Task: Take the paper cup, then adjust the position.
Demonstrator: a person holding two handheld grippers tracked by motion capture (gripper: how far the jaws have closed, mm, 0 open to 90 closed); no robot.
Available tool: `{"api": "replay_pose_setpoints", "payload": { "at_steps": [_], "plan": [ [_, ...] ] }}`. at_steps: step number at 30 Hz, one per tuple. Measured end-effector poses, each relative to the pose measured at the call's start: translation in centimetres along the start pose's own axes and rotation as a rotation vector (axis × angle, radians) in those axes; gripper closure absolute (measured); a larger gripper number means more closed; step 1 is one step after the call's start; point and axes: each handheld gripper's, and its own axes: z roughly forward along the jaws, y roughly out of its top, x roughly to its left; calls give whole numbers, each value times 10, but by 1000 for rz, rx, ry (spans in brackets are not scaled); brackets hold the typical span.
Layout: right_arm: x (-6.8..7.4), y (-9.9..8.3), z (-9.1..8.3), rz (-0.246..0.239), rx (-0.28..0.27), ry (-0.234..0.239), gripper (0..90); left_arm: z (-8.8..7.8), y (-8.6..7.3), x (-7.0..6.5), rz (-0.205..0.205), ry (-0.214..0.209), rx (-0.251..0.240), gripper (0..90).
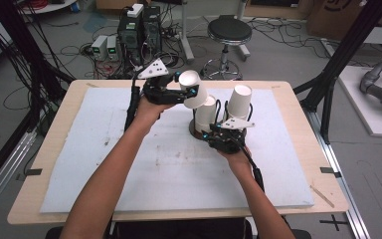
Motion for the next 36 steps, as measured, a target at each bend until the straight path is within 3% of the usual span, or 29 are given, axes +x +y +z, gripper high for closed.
{"api": "replay_pose_setpoints", "payload": {
  "at_steps": [3, 7, 11, 25, 36],
  "plan": [
    [-1, 0, -7, -7, -15, 7, 446, -13, -8, -4, -1, -1, 12, 344],
    [-3, -2, -21, -35, -41, 54, 297, -27, -22, -12, 9, -10, 43, 344],
    [-6, -5, -33, -58, -49, 88, 212, -37, -31, -17, 25, -16, 70, 344],
    [-14, -15, -59, -89, -98, 203, 212, -56, -63, -40, 16, -46, 110, 343],
    [-9, -15, -62, -96, -109, 235, 207, -63, -80, -49, -6, -61, 123, 343]
  ]
}}
